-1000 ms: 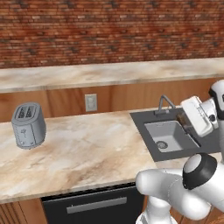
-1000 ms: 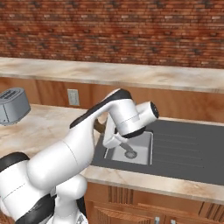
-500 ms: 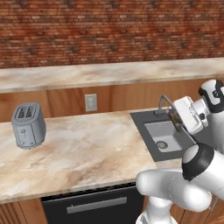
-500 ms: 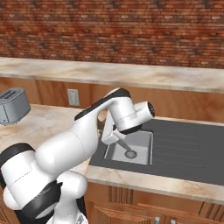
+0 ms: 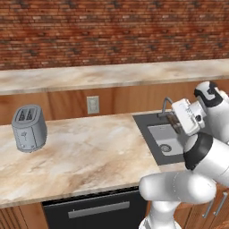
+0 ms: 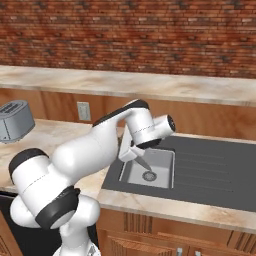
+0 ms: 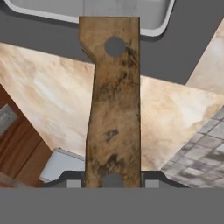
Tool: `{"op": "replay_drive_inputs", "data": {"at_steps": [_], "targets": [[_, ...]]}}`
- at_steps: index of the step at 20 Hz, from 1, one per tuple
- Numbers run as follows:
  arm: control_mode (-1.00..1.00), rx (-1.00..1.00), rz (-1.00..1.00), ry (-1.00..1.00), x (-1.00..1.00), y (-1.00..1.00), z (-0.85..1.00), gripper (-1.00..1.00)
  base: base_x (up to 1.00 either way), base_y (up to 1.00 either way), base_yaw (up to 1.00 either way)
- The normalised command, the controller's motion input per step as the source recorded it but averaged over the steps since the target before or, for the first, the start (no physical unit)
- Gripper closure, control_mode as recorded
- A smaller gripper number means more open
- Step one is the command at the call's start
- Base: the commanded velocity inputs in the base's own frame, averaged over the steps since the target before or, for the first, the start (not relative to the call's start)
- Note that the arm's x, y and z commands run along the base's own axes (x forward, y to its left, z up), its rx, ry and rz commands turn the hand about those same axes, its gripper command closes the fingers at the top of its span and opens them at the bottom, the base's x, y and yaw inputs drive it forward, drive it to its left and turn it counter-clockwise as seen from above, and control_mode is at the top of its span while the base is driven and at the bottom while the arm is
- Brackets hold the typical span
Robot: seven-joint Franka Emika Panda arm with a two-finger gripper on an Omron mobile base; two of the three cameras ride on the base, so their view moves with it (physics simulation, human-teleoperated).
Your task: Move the cutting board and knife to the sink. Then move spray from the cabinet to the counter.
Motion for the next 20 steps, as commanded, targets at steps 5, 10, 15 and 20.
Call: {"op": "replay_drive_inputs", "data": {"at_steps": [5,10,15,20], "targets": [[-1.00,-0.01,0.04,0.00,0.25,-0.02,-0.35,1.00,0.00,0.00,0.00],[-1.00,-0.02,0.08,0.00,0.12,-0.15,-0.40,1.00,0.00,0.00,0.00],[-1.00,0.00,0.08,0.00,0.08,-0.21,-0.25,1.00,0.00,0.00,0.00],[-1.00,0.00,0.07,0.00,0.06,-0.17,-0.20,1.00,0.00,0.00,0.00]]}}
